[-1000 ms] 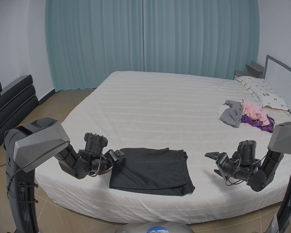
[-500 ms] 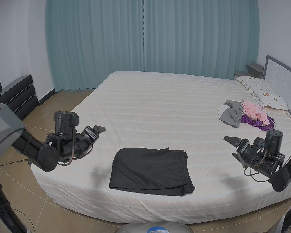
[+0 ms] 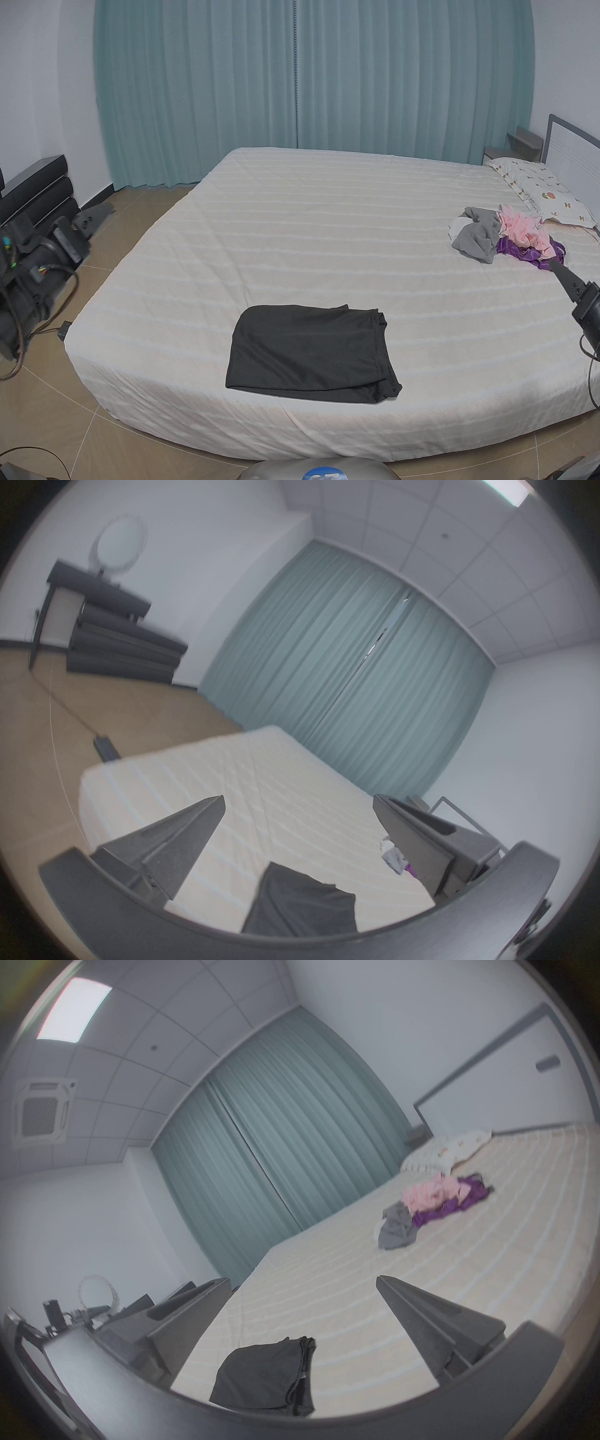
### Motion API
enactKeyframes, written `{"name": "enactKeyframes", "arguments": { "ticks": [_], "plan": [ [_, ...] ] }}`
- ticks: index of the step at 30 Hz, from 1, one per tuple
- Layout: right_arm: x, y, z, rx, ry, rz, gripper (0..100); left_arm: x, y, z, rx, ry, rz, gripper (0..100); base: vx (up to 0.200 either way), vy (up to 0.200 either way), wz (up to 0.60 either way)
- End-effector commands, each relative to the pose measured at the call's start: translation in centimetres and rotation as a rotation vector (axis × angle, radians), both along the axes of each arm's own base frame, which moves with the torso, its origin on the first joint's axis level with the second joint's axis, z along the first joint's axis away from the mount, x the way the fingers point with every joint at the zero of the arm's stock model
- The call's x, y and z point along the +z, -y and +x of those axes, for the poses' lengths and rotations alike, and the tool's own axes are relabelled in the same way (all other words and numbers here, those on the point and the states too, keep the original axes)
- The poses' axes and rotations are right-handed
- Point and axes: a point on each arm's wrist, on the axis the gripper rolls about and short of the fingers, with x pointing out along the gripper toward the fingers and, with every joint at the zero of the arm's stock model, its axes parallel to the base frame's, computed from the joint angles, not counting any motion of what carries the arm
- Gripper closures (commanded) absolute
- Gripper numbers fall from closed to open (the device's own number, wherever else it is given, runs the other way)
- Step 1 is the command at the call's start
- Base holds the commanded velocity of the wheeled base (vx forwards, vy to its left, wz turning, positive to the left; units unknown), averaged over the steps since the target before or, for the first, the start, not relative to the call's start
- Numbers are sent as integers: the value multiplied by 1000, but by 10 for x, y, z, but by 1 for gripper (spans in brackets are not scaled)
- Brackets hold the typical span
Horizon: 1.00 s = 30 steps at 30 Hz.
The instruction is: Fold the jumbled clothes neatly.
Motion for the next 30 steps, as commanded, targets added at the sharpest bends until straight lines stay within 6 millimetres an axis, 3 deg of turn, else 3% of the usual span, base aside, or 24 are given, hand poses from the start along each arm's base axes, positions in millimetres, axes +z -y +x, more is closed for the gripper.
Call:
{"name": "enactKeyframes", "arguments": {
  "ticks": [1,12,14,19,23,25,30],
  "plan": [
    [12,-2,-69,-4,186,-173,0,12,-30,-111,121,250,184,0,0,0,0],
    [-5,-19,-134,246,239,-376,0,-8,-47,-179,126,255,251,0,0,0,0],
    [-7,-20,-142,275,245,-384,0,-11,-49,-186,130,258,268,0,0,0,0],
    [-18,-17,-177,394,250,-476,0,-31,-56,-224,197,296,364,0,0,0,0],
    [-26,-19,-187,352,211,-518,0,-42,-56,-239,267,307,443,0,0,0,0],
    [-34,-20,-191,330,220,-523,0,-38,-55,-241,322,323,437,0,0,0,0],
    [-40,-17,-185,226,209,-570,0,-37,-49,-250,454,349,516,0,0,0,0]
  ]
}}
